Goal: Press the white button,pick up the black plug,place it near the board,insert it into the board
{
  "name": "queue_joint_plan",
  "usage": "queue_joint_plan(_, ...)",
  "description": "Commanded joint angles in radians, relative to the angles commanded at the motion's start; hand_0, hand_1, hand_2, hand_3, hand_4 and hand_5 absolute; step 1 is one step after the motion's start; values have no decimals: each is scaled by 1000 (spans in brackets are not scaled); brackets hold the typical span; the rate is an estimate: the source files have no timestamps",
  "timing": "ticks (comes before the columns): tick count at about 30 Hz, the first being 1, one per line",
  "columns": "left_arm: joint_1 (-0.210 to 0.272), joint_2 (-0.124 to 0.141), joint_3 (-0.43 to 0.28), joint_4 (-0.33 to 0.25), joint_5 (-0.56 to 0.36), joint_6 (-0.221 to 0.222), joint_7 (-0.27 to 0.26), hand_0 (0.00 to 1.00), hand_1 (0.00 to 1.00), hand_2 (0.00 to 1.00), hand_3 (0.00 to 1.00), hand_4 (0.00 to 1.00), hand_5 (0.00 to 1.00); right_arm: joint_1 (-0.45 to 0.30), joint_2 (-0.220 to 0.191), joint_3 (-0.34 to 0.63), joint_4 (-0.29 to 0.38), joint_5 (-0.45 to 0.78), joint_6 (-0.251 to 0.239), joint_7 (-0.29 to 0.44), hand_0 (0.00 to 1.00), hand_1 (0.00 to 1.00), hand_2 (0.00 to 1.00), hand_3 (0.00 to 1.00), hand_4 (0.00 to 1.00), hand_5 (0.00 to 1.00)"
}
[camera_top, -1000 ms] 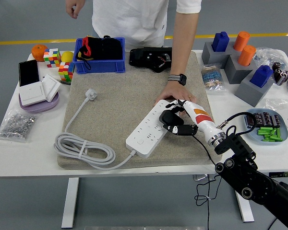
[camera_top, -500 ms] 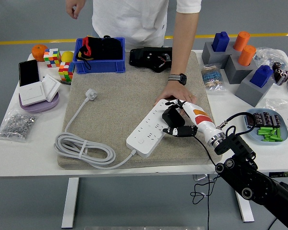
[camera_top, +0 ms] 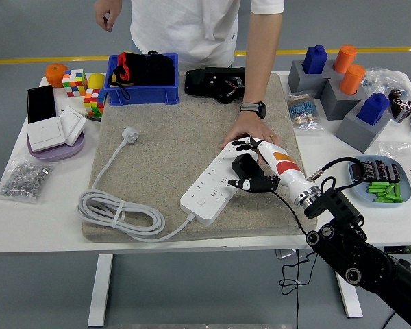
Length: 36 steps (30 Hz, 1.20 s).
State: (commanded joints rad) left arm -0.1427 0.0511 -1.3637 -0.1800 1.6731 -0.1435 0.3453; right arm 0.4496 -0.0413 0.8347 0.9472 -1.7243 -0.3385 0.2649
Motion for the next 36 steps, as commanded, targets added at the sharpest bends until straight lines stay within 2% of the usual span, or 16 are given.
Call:
queue_joint_plan(2,0,0,-1,0,-1,0,0,699,670,647,650,560,189,-6,-3,5,22,-1,7,-2,842,841,772,783,998,172)
queue_joint_plan(3,1,0,-2,0,-1,1,0,699,670,647,650,559,188,-8,-4,7,30,0,10,-3,914,929,875,886,998,277)
queue_joint_plan(6,1,-1,-2,0,-2,1,0,699,670,647,650,559,188,-17,-13,13,59,3,33,-9,914,929,875,886,998,277)
queue_joint_plan(8,-2,-2,-2,0,-3,2,0,699,670,647,650,559,188,-32,-26,22,94,21,69,-25,914,929,875,886,998,277)
queue_joint_plan(9,-3,-2,0,0,-4,2,0,699,670,647,650,560,189,-46,-34,31,119,21,86,-35,998,998,986,998,998,700)
queue_joint_plan(14,-5,-1,-1,0,-10,5,-1,699,670,647,650,560,189,-115,-83,68,230,26,107,-40,998,998,986,998,998,700)
queue_joint_plan(15,-5,-1,-5,0,-8,6,-1,699,670,647,650,559,190,-133,-97,79,252,22,102,-27,998,975,964,998,998,789)
queue_joint_plan(16,-5,-1,-6,0,-9,6,-1,699,670,647,650,559,190,-150,-109,88,274,15,99,-17,998,975,964,998,998,789)
queue_joint_plan(20,-5,-1,-10,0,-7,8,-1,699,670,647,650,559,190,-201,-143,106,314,0,104,-11,998,975,964,998,998,789)
queue_joint_plan(21,-6,-1,-13,0,-3,7,-1,699,670,647,650,558,191,-215,-149,112,321,-10,105,-14,998,998,975,988,998,823)
queue_joint_plan(28,-8,-4,-4,0,-10,8,-3,699,670,647,650,557,190,-281,-163,128,330,-58,110,-29,998,998,978,976,998,844)
queue_joint_plan(36,-9,-3,-3,0,-10,8,-3,699,670,647,650,557,190,-288,-161,102,312,-62,110,-37,998,997,974,969,998,854)
